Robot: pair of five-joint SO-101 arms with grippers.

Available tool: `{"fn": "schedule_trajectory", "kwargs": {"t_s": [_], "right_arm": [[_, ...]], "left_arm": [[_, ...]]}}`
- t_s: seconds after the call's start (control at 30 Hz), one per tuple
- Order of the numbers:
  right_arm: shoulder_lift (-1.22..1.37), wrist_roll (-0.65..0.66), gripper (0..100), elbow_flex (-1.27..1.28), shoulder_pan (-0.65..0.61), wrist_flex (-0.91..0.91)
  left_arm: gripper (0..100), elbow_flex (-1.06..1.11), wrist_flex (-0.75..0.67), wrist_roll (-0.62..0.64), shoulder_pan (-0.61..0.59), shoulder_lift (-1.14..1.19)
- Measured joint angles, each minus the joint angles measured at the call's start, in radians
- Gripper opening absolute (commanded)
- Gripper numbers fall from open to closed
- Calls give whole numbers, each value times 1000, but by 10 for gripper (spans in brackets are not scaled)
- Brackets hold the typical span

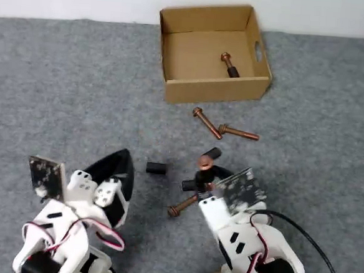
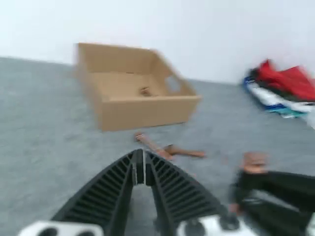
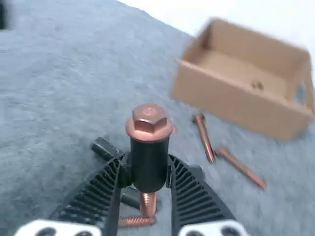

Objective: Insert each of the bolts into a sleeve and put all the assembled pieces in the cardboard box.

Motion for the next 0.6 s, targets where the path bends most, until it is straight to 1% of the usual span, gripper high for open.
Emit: {"fn": "schedule_trajectory", "kwargs": {"t_s": [0.13,0.27,0.4,0.5,0.6], "right_arm": [[18,-75,8,-8,80,29],[150,-149,8,-91,143,54],[397,-245,8,-275,172,54],[634,-285,8,-462,170,54],[872,-292,8,-674,180,54]], "left_arm": [[4,129,-17,-87,-100,0],[4,284,-126,-157,-222,2],[4,474,-282,-241,-302,14],[4,496,-315,-265,-333,2],[5,500,-318,-275,-339,9]]}}
